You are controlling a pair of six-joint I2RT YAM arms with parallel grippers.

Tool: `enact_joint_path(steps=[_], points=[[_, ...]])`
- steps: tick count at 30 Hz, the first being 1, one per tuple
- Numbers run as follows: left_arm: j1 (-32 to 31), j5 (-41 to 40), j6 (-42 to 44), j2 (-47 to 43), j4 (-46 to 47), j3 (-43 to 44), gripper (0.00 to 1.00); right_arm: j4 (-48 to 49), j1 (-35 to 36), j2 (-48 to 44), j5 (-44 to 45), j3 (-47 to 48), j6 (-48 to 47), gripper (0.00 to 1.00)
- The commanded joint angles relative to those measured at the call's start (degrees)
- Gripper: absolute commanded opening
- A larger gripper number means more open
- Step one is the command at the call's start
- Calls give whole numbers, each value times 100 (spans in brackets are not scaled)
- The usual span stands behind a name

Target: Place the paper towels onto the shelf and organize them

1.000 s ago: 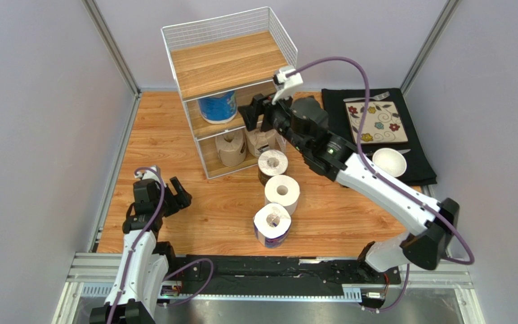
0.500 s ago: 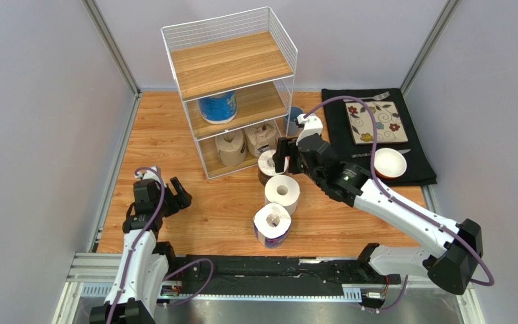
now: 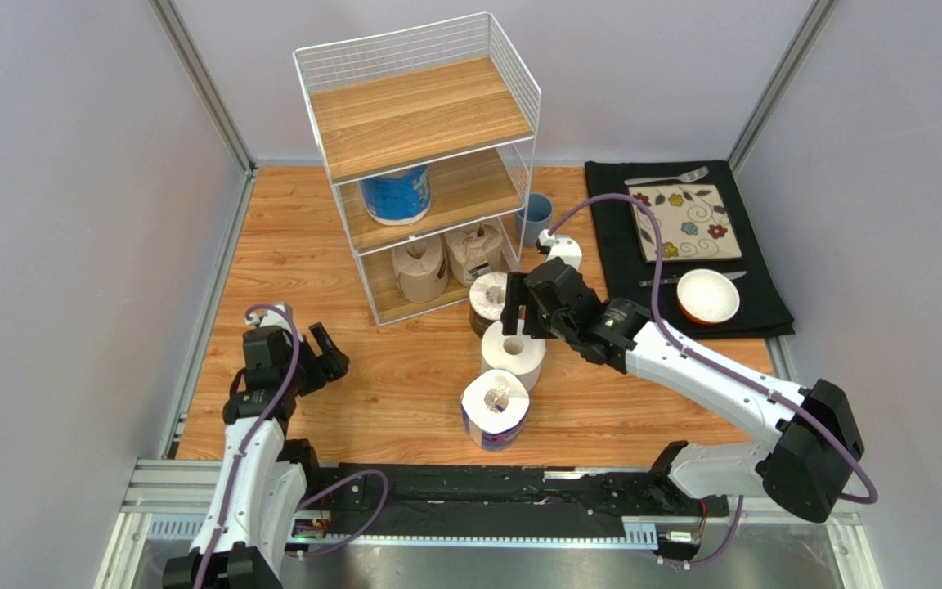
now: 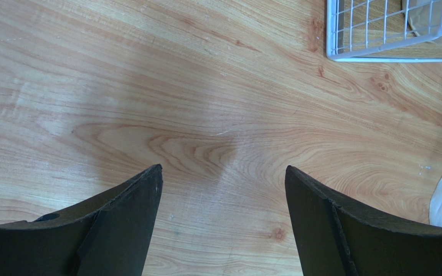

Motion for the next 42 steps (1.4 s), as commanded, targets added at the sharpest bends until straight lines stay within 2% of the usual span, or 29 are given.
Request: enact_joint_path(steps=[1, 10, 25, 37, 41, 42], points=[[43, 20, -5, 78, 43, 7, 86, 61, -346, 19, -127, 103, 266, 78], [43, -15, 21, 8, 43, 8, 86, 543, -1129, 687, -909, 384, 134, 77], [34, -15, 12, 7, 52, -1, 86, 799, -1147, 1513, -1077, 850, 20, 75], [34, 28, -5, -10, 61, -1, 86, 1010, -1156, 2129, -1139, 938, 29, 65], [34, 28, -5, -10, 61, 8, 86, 1019, -1147, 2191, -1139, 991, 2, 58], [34, 28, -5, -10, 61, 8, 86, 1027, -1138, 2173, -1173, 982, -7, 54]])
